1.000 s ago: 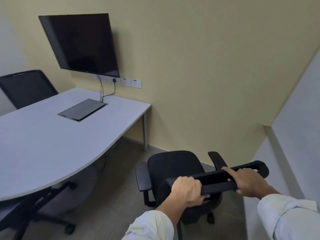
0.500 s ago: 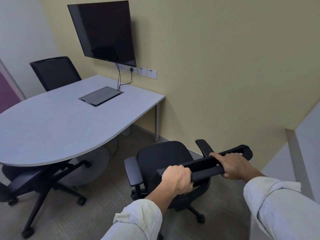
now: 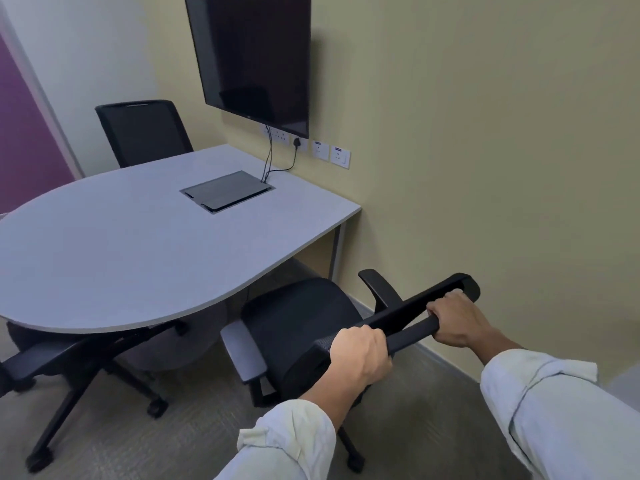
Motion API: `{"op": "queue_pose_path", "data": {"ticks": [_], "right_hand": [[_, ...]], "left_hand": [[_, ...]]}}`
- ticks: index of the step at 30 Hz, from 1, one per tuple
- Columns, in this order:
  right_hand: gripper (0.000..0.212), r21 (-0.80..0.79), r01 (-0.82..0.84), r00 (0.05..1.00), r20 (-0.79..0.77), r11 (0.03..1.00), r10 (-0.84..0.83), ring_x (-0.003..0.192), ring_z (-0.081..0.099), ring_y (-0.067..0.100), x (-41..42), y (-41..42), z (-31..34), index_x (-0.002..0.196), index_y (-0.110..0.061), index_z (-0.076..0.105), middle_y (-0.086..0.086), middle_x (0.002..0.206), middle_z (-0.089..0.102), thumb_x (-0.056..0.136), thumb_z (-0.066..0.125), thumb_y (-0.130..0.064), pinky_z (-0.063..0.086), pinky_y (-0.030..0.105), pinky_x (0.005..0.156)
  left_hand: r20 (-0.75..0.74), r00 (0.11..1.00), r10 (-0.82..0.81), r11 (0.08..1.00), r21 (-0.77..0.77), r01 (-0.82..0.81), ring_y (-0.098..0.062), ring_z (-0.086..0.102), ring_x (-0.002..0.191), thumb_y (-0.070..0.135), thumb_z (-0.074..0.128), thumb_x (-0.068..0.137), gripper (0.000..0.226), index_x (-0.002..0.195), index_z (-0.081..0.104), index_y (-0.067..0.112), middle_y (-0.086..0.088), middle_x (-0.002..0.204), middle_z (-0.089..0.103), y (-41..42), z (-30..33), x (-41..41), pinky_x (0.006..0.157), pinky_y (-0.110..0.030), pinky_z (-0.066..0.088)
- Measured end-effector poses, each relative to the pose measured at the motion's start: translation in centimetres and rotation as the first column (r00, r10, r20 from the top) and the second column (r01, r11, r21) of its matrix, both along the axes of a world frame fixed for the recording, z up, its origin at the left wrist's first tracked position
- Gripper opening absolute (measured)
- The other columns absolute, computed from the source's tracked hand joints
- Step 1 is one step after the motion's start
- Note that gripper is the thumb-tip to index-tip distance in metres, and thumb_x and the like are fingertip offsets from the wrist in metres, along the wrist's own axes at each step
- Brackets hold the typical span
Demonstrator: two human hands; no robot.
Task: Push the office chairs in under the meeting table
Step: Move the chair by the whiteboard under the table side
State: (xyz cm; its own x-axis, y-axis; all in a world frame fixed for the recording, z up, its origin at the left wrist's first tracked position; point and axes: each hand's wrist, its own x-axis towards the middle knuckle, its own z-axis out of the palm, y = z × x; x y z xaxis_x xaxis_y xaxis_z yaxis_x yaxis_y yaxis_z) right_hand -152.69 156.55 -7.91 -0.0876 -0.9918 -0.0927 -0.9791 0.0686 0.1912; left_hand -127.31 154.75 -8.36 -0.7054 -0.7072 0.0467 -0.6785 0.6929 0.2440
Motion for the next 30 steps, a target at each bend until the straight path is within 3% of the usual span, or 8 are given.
{"op": "queue_pose_path", "data": {"ticks": [3,6,11,15,19,25,27,30], "right_hand": [[0.008,0.029,-0.021,1.000,-0.010,0.999,0.021,0.067,0.040,0.016,-0.4,-4.7,0.0,0.057,-0.025,0.040,-0.010,0.057,0.044,0.056,0.048,-0.026,0.034,0.035,0.071],[0.010,0.007,-0.035,0.999,0.014,0.999,0.035,0.063,0.037,0.016,-0.2,-8.8,-0.1,0.054,-0.022,0.040,-0.008,0.054,0.043,0.055,0.050,-0.023,0.030,0.035,0.068],[0.008,-0.001,-0.060,0.998,0.014,0.998,0.060,0.070,0.043,0.020,0.1,-15.5,-0.4,0.055,-0.024,0.045,-0.008,0.056,0.048,0.057,0.052,-0.026,0.037,0.037,0.076],[0.011,0.004,-0.075,0.997,-0.008,0.997,0.075,0.072,0.044,0.021,-0.5,-20.5,-0.4,0.056,-0.025,0.045,-0.008,0.058,0.048,0.060,0.055,-0.023,0.039,0.038,0.075],[0.017,-0.015,-0.094,0.996,-0.003,0.995,0.094,0.070,0.040,0.021,-1.9,-24.9,-0.1,0.055,-0.024,0.044,-0.009,0.057,0.044,0.063,0.057,-0.017,0.028,0.035,0.065],[0.018,-0.004,-0.136,0.991,-0.002,0.991,0.136,0.071,0.040,0.022,-4.2,-31.4,0.1,0.055,-0.025,0.044,-0.007,0.058,0.045,0.063,0.057,-0.015,0.026,0.034,0.068],[0.024,0.006,-0.151,0.988,-0.005,0.988,0.151,0.074,0.038,0.022,-4.5,-33.3,0.0,0.055,-0.028,0.040,-0.009,0.059,0.043,0.064,0.057,-0.016,0.030,0.035,0.075],[0.027,0.014,-0.154,0.988,0.008,0.988,0.154,0.082,0.035,0.021,-5.2,-36.1,0.0,0.057,-0.032,0.038,-0.011,0.063,0.043,0.068,0.057,-0.016,0.030,0.043,0.099]], "left_hand": [[0.001,1.000,0.020,1.000,0.010,-0.020,-0.032,0.062,0.072,0.035,0.050,0.087,0.018,0.083,0.054,0.018,-0.008,0.088,0.068,-4.0,-0.3,-0.3,0.062,-0.036,0.038],[-0.006,0.999,0.043,0.999,-0.016,-0.043,-0.032,0.063,0.072,0.038,0.050,0.087,0.025,0.089,0.060,0.016,-0.008,0.086,0.068,-7.9,-0.7,-0.2,0.062,-0.036,0.038],[-0.005,0.996,0.090,0.996,-0.004,-0.090,-0.027,0.056,0.063,0.040,0.047,0.087,0.028,0.090,0.062,0.017,-0.006,0.084,0.068,-14.2,-0.6,0.3,0.059,-0.035,0.038],[0.002,0.992,0.124,0.992,-0.026,-0.124,-0.031,0.063,0.070,0.042,0.048,0.089,0.031,0.092,0.063,0.016,-0.007,0.086,0.067,-18.2,-0.6,-0.5,0.060,-0.035,0.039],[0.013,0.987,0.159,0.987,-0.025,-0.159,-0.033,0.065,0.075,0.044,0.050,0.090,0.035,0.099,0.063,0.013,-0.009,0.089,0.068,-21.7,-0.6,-2.2,0.062,-0.037,0.043],[0.030,0.973,0.231,0.973,-0.032,-0.230,-0.032,0.066,0.075,0.044,0.051,0.089,0.035,0.100,0.064,0.012,-0.009,0.089,0.068,-26.6,-0.3,-5.0,0.061,-0.035,0.043],[0.041,0.969,0.242,0.970,-0.036,-0.241,-0.033,0.066,0.077,0.042,0.051,0.090,0.034,0.102,0.063,0.012,-0.010,0.092,0.068,-28.0,-0.3,-5.6,0.062,-0.036,0.042],[0.050,0.963,0.265,0.964,-0.046,-0.263,-0.033,0.065,0.080,0.042,0.051,0.090,0.034,0.103,0.062,0.012,-0.010,0.094,0.067,-30.4,-0.3,-6.5,0.064,-0.036,0.043]]}}
